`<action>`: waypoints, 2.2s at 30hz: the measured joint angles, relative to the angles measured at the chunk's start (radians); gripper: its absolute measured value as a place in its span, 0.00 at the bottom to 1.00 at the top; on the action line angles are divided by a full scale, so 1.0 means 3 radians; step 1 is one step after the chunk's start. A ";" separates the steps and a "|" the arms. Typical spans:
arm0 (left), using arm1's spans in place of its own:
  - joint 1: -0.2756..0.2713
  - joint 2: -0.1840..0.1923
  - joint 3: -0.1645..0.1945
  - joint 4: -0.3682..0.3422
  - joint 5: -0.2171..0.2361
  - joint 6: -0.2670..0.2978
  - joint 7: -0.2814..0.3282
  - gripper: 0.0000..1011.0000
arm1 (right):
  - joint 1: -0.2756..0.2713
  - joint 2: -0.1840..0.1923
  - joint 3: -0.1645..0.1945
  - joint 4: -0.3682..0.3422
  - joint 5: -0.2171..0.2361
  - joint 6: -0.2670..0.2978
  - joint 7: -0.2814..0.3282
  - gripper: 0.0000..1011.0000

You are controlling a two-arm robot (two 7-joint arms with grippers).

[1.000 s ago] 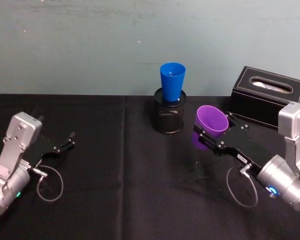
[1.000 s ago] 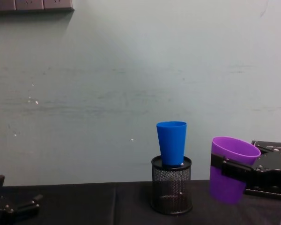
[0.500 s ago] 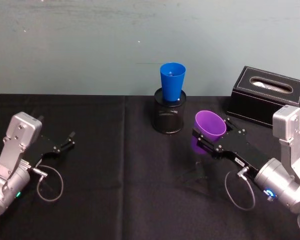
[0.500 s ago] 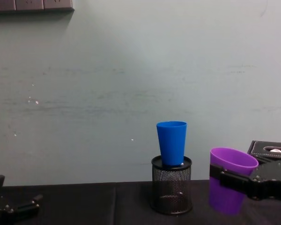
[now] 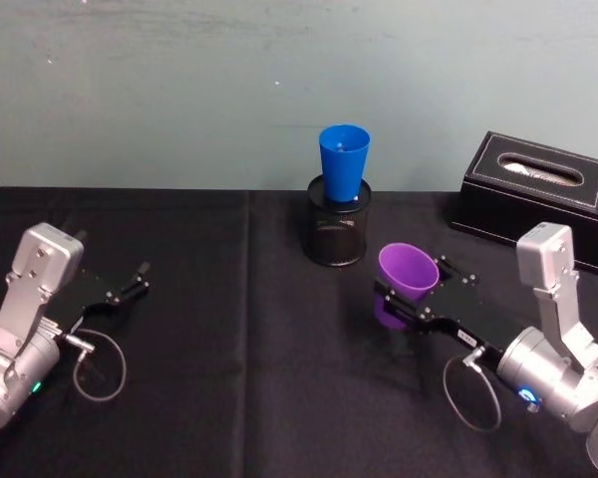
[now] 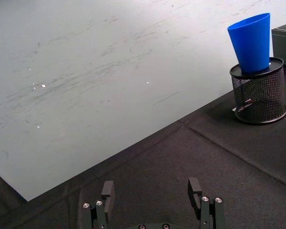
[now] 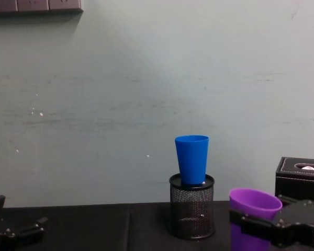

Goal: Pick up one cup with a gripper and tap it against the other cup.

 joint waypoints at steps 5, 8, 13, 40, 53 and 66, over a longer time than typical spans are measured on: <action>0.0000 0.0000 0.0000 0.0000 0.0000 0.0000 0.0000 1.00 | 0.0001 0.0001 -0.0003 0.0002 -0.0006 0.0005 0.0000 0.73; 0.0000 0.0000 0.0000 0.0000 0.0000 0.0000 0.0000 1.00 | -0.0001 0.0001 0.0000 0.0000 -0.0003 0.0001 0.0000 0.73; 0.0000 0.0000 0.0000 0.0000 0.0000 0.0000 0.0000 1.00 | -0.0002 -0.0001 0.0004 -0.0002 0.0006 -0.0006 0.0000 0.73; 0.0000 0.0000 0.0000 0.0000 0.0000 0.0000 0.0000 1.00 | -0.0007 -0.0004 0.0010 -0.0007 0.0018 -0.0023 0.0003 0.73; 0.0000 0.0000 0.0000 0.0000 0.0000 0.0000 0.0000 1.00 | 0.0034 -0.0004 -0.0053 0.0102 -0.0042 -0.0077 0.0064 0.73; 0.0000 0.0000 0.0000 0.0000 0.0000 0.0000 0.0000 1.00 | 0.0098 -0.0036 -0.0132 0.0310 -0.0103 -0.0111 0.0138 0.73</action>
